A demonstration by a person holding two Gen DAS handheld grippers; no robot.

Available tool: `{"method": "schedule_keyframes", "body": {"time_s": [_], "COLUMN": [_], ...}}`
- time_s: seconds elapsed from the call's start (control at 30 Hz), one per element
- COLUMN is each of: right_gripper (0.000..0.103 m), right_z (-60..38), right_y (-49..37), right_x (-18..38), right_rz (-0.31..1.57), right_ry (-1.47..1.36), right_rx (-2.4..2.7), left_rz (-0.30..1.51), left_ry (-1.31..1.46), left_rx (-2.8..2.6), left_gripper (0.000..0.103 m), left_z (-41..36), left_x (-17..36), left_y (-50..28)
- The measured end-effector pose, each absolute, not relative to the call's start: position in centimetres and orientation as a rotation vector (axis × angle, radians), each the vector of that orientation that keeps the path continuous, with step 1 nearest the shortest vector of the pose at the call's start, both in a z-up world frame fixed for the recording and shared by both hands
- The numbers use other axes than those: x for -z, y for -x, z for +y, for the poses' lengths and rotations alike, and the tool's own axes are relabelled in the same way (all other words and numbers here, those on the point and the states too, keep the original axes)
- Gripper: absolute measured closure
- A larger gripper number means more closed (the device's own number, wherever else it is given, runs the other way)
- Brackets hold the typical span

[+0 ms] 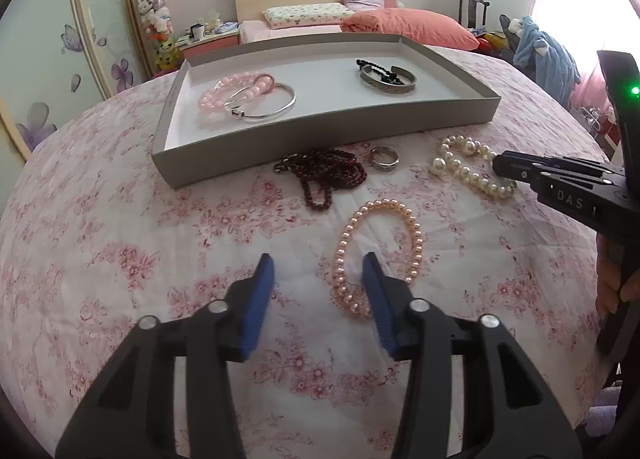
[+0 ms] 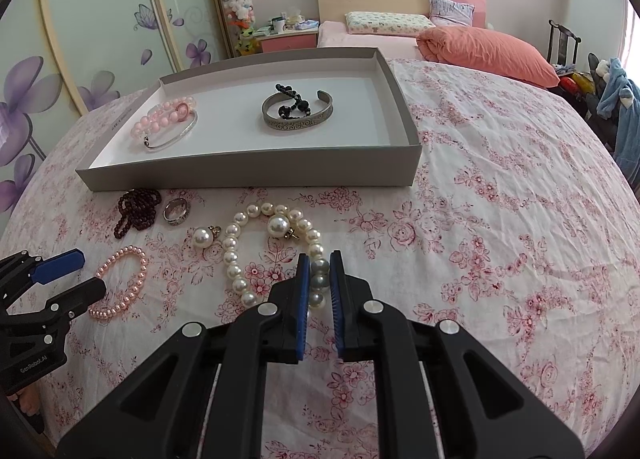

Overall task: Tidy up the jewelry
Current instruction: 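Grasp the white pearl bracelet with the right tool while the left grasps the pink pearl bracelet, then carry both pearl bracelets into the grey tray and open both tools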

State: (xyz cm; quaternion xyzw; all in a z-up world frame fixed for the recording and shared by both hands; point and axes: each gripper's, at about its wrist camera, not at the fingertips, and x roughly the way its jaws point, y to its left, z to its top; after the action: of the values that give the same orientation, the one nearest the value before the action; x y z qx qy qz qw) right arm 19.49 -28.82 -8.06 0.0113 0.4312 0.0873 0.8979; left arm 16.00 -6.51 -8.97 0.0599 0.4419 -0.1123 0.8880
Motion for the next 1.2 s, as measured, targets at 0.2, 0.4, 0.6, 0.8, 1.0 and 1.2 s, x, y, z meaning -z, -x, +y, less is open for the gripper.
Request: {"method": "schedule_keyframes", "body": {"time_s": [0.2,0.4,0.6,0.8,1.0,1.2], "right_gripper": [0.092,0.093,0.093,0.093,0.093,0.093], "right_z": [-28.7,-29.0,-29.2,-27.9,-26.7,-26.6], "right_y": [-19.4,-19.5,-19.5,-19.5,-19.6,-18.8], "right_x": [8.1,7.9,5.7,3.4,2.8,2.7], "right_rz": [0.892,0.884,0.798,0.71,0.677,0.668], "right_ry": [-0.013,-0.037,-0.09,-0.121,-0.136,-0.158], "right_rx": [-0.177,-0.181,-0.216,-0.286,-0.337,-0.361], "left_rz": [0.898,0.895,0.847,0.79,0.753,0.737], "left_ry": [-0.195,-0.178,-0.093,-0.025,0.003,0.02], "left_rx": [0.258,0.262,0.298,0.333,0.368,0.374], "left_gripper": [0.093,0.096,0.097,0.097,0.097,0.097], "left_z": [-7.7,-7.1,-6.0,-5.6,-5.8,-5.6], "left_x": [9.0,8.9,7.3,5.7,4.7,4.4], "left_y": [-15.4,-15.8,-16.1,-16.3,-15.9,-15.5]}}
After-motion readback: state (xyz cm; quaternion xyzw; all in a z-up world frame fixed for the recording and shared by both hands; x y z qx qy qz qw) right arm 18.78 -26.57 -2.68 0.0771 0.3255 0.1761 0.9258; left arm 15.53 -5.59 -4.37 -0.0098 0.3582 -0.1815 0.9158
